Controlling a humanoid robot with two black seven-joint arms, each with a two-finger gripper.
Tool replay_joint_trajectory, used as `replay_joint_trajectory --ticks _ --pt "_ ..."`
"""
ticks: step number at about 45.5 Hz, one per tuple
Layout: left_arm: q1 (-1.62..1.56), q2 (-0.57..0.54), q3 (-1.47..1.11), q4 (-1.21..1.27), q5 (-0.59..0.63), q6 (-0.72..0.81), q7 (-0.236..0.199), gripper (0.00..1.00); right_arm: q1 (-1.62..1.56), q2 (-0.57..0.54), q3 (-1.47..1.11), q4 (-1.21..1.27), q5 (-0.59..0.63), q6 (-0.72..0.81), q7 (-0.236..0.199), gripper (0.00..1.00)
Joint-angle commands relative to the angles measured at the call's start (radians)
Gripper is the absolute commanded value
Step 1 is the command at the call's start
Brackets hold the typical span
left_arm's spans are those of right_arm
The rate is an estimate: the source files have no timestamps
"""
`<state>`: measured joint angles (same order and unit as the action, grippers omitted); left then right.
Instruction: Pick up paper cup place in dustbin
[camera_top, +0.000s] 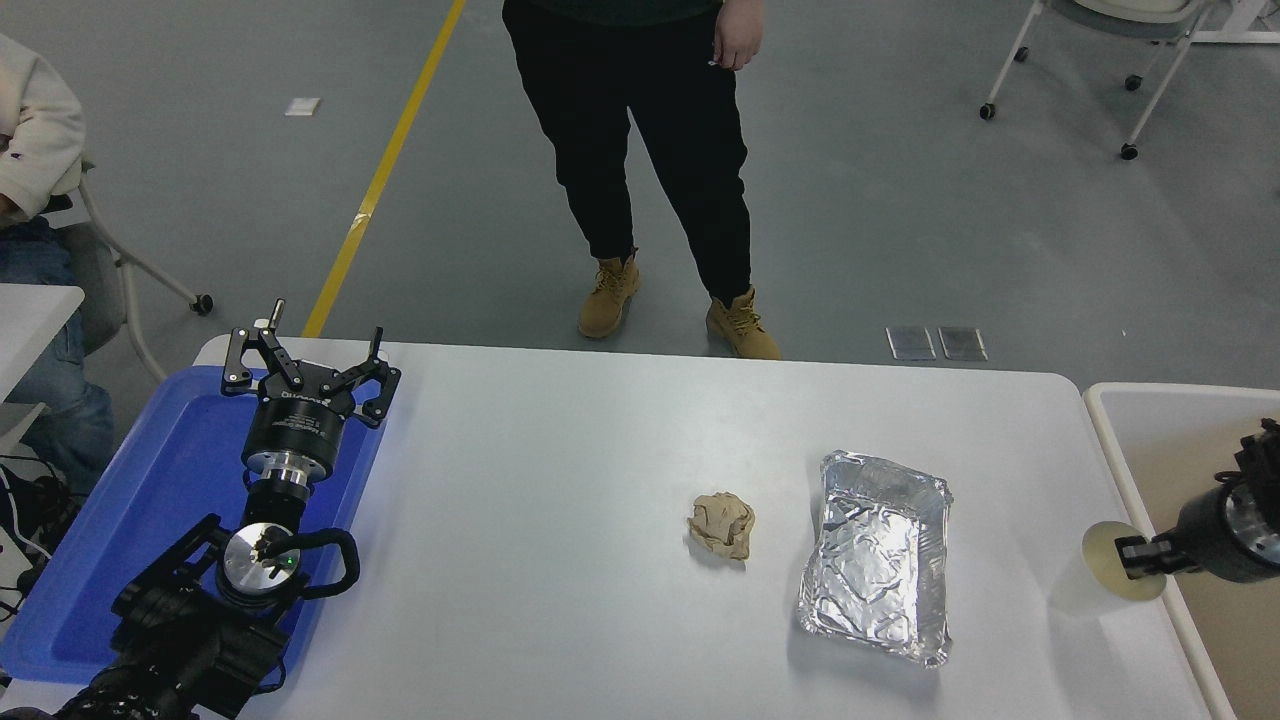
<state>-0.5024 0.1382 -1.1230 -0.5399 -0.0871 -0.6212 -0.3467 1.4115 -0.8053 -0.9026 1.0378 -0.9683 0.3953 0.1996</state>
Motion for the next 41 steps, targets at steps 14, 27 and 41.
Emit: replay_joint_trajectory --ticks 14,27,41 --pt "0.001 0.000 0.000 0.000 0.001 0.000 0.000 1.00 0.701 0.001 -0.515 0.258 0.017 0.082 0.000 0.00" --pt "0.001 0.000 0.000 0.000 0.003 0.000 0.000 1.00 0.981 0.075 -0.717 0.393 0.068 0.109 0.000 0.00" --pt "0.001 0.000 0.000 0.000 0.001 0.000 0.000 1.00 1.093 0.118 -0.769 0.447 0.071 0.131 0.000 0.00"
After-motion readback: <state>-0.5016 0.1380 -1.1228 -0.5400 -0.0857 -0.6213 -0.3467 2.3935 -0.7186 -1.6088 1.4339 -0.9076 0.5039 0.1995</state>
